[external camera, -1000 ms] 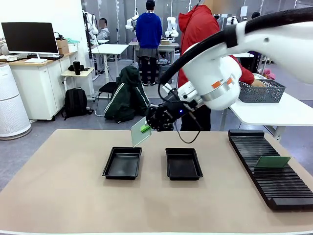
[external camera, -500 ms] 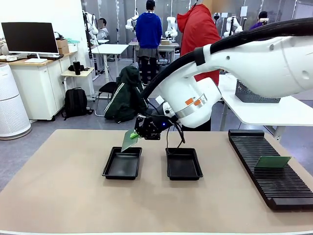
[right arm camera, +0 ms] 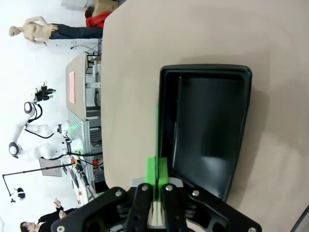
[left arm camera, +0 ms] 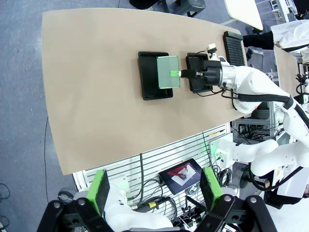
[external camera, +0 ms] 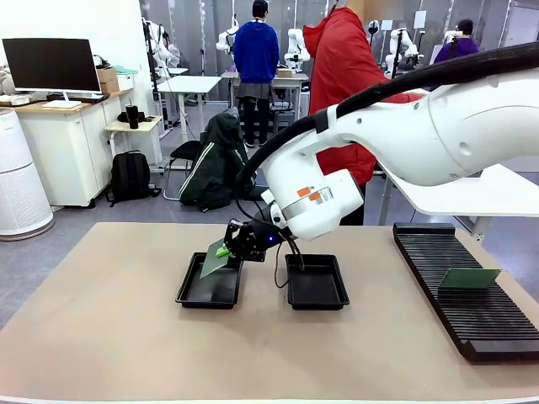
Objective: Inspect and transfer BCBs to ESD trays.
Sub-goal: Pick up the Blank PCB from the PCB Rack and place it in the left ESD tray.
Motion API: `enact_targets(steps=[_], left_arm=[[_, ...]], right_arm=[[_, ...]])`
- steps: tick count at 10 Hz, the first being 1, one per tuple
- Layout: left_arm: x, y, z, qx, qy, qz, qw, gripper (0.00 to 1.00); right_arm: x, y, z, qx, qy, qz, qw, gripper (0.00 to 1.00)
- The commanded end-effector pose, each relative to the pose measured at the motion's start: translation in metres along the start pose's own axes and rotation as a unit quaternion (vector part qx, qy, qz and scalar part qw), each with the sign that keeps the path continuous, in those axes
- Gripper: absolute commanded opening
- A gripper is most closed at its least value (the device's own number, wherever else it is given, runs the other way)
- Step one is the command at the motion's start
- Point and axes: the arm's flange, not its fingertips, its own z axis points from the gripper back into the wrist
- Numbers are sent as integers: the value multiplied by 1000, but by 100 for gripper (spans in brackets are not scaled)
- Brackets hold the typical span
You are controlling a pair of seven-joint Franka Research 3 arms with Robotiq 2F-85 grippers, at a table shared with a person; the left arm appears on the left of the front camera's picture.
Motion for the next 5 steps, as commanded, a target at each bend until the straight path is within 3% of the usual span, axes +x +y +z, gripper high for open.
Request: enact_targets(steps=[1, 5], left_arm=[[-1, 0, -1, -4, -1, 1, 1000, 100], [-1, 0, -1, -4, -1, 1, 1000, 100]], right_arm=[[-5, -4, -14, 6, -19, 6, 1000, 3], [-6, -14, -38, 4, -10, -12, 1000, 3]])
